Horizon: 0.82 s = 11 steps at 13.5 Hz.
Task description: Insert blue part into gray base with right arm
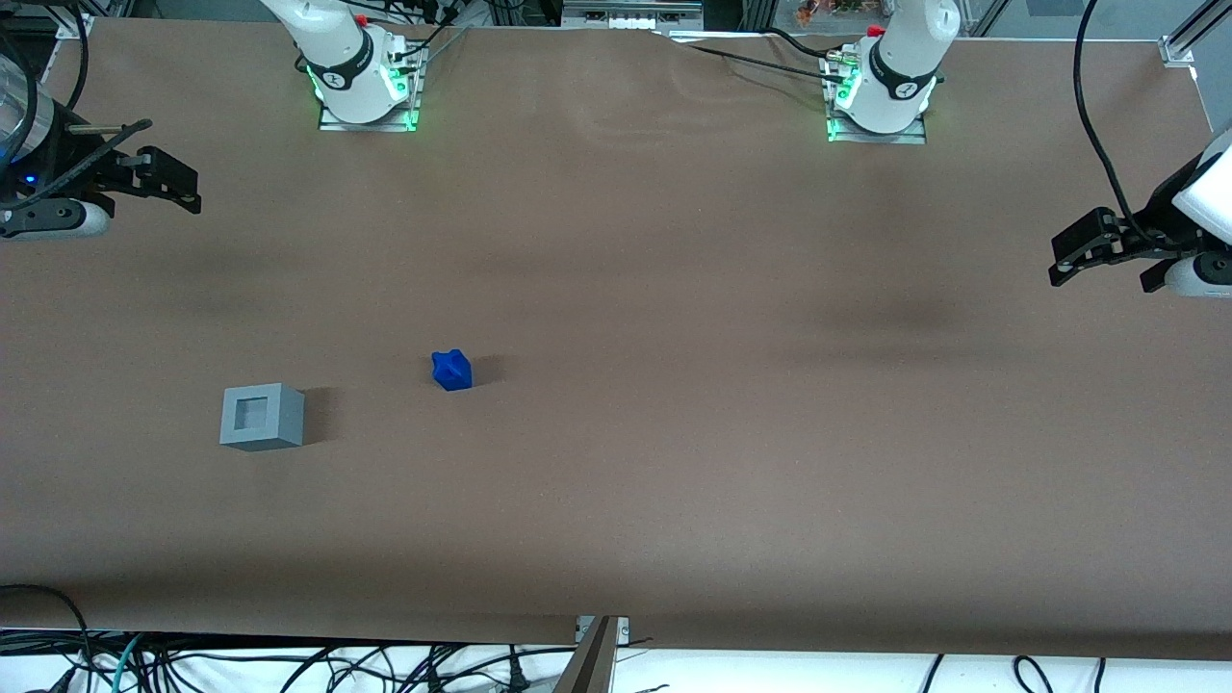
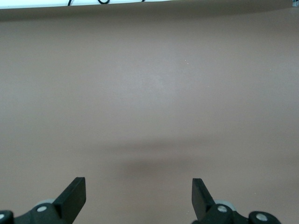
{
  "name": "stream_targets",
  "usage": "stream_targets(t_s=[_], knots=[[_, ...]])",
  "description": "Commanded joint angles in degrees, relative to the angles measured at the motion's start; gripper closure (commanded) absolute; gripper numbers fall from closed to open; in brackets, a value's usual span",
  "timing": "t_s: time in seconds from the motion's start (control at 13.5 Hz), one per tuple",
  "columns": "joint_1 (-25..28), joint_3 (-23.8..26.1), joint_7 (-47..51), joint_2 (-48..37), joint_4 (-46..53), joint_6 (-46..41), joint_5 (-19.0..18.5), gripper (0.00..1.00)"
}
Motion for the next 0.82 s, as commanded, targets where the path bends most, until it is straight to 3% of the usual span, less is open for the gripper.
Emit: stream_targets(t_s=[0.0,0.22,0.37,0.74], knots=[[-0.2,0.4,0.1,-0.4,-0.7,0.8,1.0,0.01],[-0.2,3.9,1.6,1.8,-0.9,3.4,1.1,0.01],[-0.1,7.5,8.5,4.5,-1.7,8.1,1.2,0.01],[0.6,16.0,22.0,12.4,-10.1,31.2,0.7,0.01]])
